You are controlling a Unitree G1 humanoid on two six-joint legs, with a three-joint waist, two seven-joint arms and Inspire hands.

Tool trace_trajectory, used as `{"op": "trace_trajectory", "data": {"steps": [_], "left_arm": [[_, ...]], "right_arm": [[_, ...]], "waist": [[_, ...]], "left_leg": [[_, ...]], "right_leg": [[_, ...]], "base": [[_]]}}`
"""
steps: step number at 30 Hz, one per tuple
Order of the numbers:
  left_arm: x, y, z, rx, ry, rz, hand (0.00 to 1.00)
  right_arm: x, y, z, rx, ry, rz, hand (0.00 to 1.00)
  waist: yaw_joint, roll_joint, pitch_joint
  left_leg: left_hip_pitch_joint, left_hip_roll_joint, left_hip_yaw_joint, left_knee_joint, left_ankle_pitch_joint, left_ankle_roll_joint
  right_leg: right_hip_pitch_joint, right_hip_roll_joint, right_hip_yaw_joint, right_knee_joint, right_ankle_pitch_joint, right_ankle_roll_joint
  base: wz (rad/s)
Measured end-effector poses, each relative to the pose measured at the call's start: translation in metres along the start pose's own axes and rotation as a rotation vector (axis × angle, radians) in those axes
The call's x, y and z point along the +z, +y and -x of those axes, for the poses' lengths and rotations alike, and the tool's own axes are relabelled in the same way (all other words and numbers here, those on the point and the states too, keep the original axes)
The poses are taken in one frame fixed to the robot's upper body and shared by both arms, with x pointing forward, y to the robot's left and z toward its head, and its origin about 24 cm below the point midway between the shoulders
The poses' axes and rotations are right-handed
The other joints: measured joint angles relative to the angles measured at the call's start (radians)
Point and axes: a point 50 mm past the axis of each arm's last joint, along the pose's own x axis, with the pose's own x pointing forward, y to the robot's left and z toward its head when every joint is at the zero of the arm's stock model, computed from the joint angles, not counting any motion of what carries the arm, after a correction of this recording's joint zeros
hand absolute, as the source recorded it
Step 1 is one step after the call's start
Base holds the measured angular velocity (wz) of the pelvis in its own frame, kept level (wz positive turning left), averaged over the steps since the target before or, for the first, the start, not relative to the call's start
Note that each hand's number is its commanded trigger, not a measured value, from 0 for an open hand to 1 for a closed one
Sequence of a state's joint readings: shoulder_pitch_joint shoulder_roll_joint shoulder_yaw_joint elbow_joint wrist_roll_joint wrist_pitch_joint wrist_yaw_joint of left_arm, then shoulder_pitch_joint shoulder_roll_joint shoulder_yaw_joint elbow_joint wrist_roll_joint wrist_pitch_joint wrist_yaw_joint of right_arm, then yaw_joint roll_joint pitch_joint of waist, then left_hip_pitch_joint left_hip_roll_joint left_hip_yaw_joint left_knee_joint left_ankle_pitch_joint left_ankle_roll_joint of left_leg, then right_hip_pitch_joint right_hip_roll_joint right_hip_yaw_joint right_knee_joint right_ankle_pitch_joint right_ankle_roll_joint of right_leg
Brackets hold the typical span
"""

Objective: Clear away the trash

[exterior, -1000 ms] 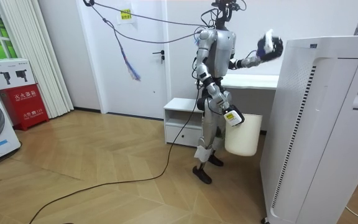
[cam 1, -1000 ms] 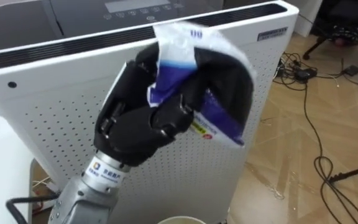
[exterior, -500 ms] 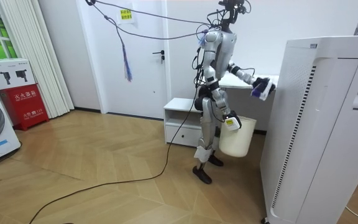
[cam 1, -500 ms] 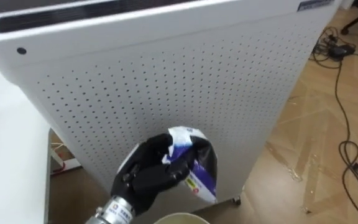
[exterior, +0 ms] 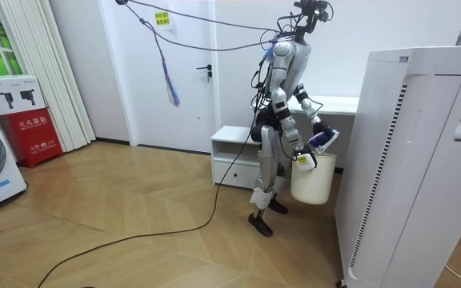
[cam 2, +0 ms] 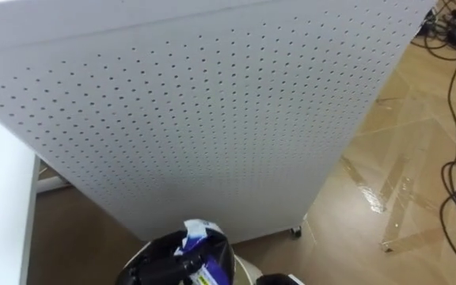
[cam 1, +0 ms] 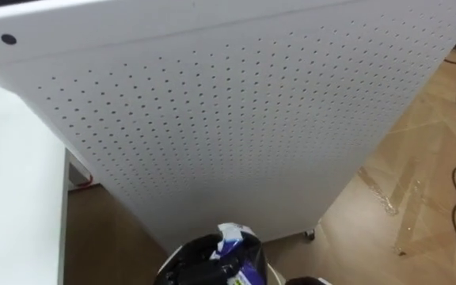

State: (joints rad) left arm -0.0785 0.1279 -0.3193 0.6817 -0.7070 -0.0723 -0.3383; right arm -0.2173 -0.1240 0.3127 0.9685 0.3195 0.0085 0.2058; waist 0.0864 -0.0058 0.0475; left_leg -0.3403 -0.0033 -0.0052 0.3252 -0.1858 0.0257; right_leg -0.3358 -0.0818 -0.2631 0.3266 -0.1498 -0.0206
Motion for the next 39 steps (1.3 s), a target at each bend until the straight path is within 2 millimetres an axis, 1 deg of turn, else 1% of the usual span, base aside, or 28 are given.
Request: {"op": "trace_trajectory", "data": {"steps": [1, 2, 3, 4, 5, 6, 9, 12, 17, 20, 23, 25, 28, 30, 32, 35, 39], "left_arm": [[-0.004, 0.003, 0.001, 0.012, 0.016, 0.004, 1.0], [-0.006, 0.004, 0.002, 0.018, 0.024, 0.005, 1.0], [-0.009, 0.006, 0.002, 0.024, 0.04, 0.007, 0.85], [-0.011, 0.007, 0.002, 0.026, 0.057, 0.002, 0.47], [-0.013, 0.008, 0.002, 0.027, 0.067, -0.001, 0.0], [-0.016, 0.009, 0.003, 0.028, 0.083, 0.0, 0.0], [-0.024, 0.013, 0.005, 0.048, 0.115, 0.01, 0.0], [-0.031, 0.019, 0.007, 0.078, 0.154, 0.019, 0.0], [-0.042, 0.02, 0.013, 0.07, 0.222, -0.052, 0.0], [-0.046, 0.02, 0.015, 0.059, 0.251, -0.087, 0.0], [-0.048, 0.02, 0.016, 0.055, 0.265, -0.098, 0.0], [-0.051, 0.022, 0.017, 0.061, 0.28, -0.098, 0.0], [-0.056, 0.025, 0.021, 0.075, 0.307, -0.099, 0.0], [-0.058, 0.025, 0.022, 0.068, 0.326, -0.122, 0.0], [-0.06, 0.024, 0.023, 0.054, 0.339, -0.135, 0.0], [-0.064, 0.024, 0.025, 0.05, 0.353, -0.133, 0.0], [-0.071, 0.029, 0.031, 0.067, 0.395, -0.139, 0.0]], "right_arm": [[0.0, 0.0, 0.0, 0.0, 0.0, 0.0, 1.0], [0.0, 0.0, 0.0, 0.0, 0.0, 0.0, 1.0], [0.0, 0.001, 0.0, 0.002, -0.001, -0.001, 1.0], [0.0, 0.001, 0.0, 0.002, 0.0, 0.001, 1.0], [0.0, 0.0, 0.0, 0.001, 0.0, 0.002, 1.0], [-0.001, 0.001, 0.0, 0.002, 0.003, 0.001, 1.0], [-0.002, 0.002, 0.0, 0.006, 0.008, 0.006, 1.0], [-0.006, 0.002, 0.0, 0.004, 0.021, -0.004, 1.0], [-0.01, -0.001, 0.001, -0.005, 0.038, -0.021, 1.0], [-0.012, -0.002, 0.002, -0.005, 0.045, -0.026, 1.0], [-0.013, -0.002, 0.002, -0.003, 0.048, -0.028, 1.0], [-0.013, -0.003, 0.002, -0.005, 0.046, -0.031, 1.0], [-0.014, -0.004, 0.003, -0.008, 0.05, -0.029, 1.0], [-0.015, -0.004, 0.003, -0.007, 0.053, -0.032, 1.0], [-0.016, -0.003, 0.002, -0.006, 0.059, -0.035, 1.0], [-0.022, -0.002, 0.003, -0.009, 0.085, -0.039, 1.0], [-0.03, -0.006, 0.005, -0.019, 0.114, -0.055, 1.0]], "waist": [[-0.001, -0.004, 0.0019], [-0.001, -0.006, 0.0017], [-0.001, -0.01, 0.0008], [-0.001, -0.012, 0.0007], [-0.001, -0.012, 0.0006], [-0.004, -0.013, 0.0006], [-0.004, -0.017, 0.0007], [-0.003, -0.017, 0.0005], [-0.002, -0.016, -0.0011], [-0.002, -0.015, -0.0044], [-0.001, -0.013, -0.0057], [-0.001, -0.007, -0.01], [-0.002, -0.002, -0.0133], [-0.002, -0.001, -0.0132], [-0.001, -0.001, -0.0148], [0.0, -0.002, -0.015], [-0.002, -0.005, -0.0162]], "left_leg": [[-0.003, 0.0, 0.0, 0.002, 0.0, 0.0], [-0.006, 0.0, 0.0, 0.003, 0.0, 0.0], [-0.015, 0.0, 0.0, 0.008, 0.0, 0.0], [-0.024, 0.0, 0.0, 0.015, 0.0, 0.0], [-0.029, 0.0, 0.0, 0.019, 0.0, 0.0], [-0.032, 0.0, 0.0, 0.022, 0.0, 0.001], [-0.033, 0.0, 0.0, 0.029, 0.0, 0.001], [-0.034, 0.0, -0.001, 0.038, 0.001, 0.001], [-0.035, -0.007, -0.005, 0.036, 0.004, 0.001], [-0.034, -0.008, -0.007, 0.042, 0.005, 0.002], [-0.032, -0.008, -0.007, 0.044, 0.005, 0.002], [-0.029, -0.008, -0.007, 0.044, 0.006, 0.002], [-0.022, -0.008, -0.004, 0.043, 0.008, 0.002], [-0.015, -0.009, -0.003, 0.035, 0.009, 0.001], [-0.009, -0.009, -0.004, 0.034, 0.01, 0.0], [0.004, -0.01, -0.005, 0.015, 0.019, -0.001], [0.015, -0.009, -0.007, 0.004, 0.022, -0.003]], "right_leg": [[-0.001, -0.001, 0.0, 0.0, 0.0, 0.0], [-0.003, -0.001, 0.0, 0.0, 0.0, 0.0], [-0.009, -0.001, -0.001, 0.002, 0.0, 0.0], [-0.015, -0.001, -0.003, 0.004, 0.0, 0.0], [-0.016, 0.0, -0.007, 0.004, 0.0, 0.0], [-0.016, -0.001, -0.013, 0.006, 0.0, 0.0], [-0.016, -0.002, -0.013, 0.015, 0.0, 0.0], [-0.016, -0.002, -0.013, 0.022, 0.001, -0.001], [-0.015, -0.005, -0.014, 0.026, 0.001, -0.001], [-0.014, -0.006, -0.015, 0.026, 0.001, -0.001], [-0.014, -0.006, -0.016, 0.032, 0.001, -0.001], [-0.014, -0.007, -0.016, 0.035, 0.001, -0.001], [-0.008, -0.009, -0.015, 0.039, 0.001, -0.001], [0.0, -0.008, -0.015, 0.037, 0.001, -0.001], [0.008, -0.007, -0.015, 0.032, 0.001, -0.002], [0.019, -0.005, -0.015, 0.018, 0.003, -0.003], [0.022, -0.005, -0.015, 0.015, 0.003, -0.005]], "base": [[0.0], [0.04], [0.06], [0.08], [0.13], [0.11], [0.03], [0.0], [0.02], [0.0], [0.0], [0.0], [0.0], [0.0], [0.0], [0.0], [0.0]]}}
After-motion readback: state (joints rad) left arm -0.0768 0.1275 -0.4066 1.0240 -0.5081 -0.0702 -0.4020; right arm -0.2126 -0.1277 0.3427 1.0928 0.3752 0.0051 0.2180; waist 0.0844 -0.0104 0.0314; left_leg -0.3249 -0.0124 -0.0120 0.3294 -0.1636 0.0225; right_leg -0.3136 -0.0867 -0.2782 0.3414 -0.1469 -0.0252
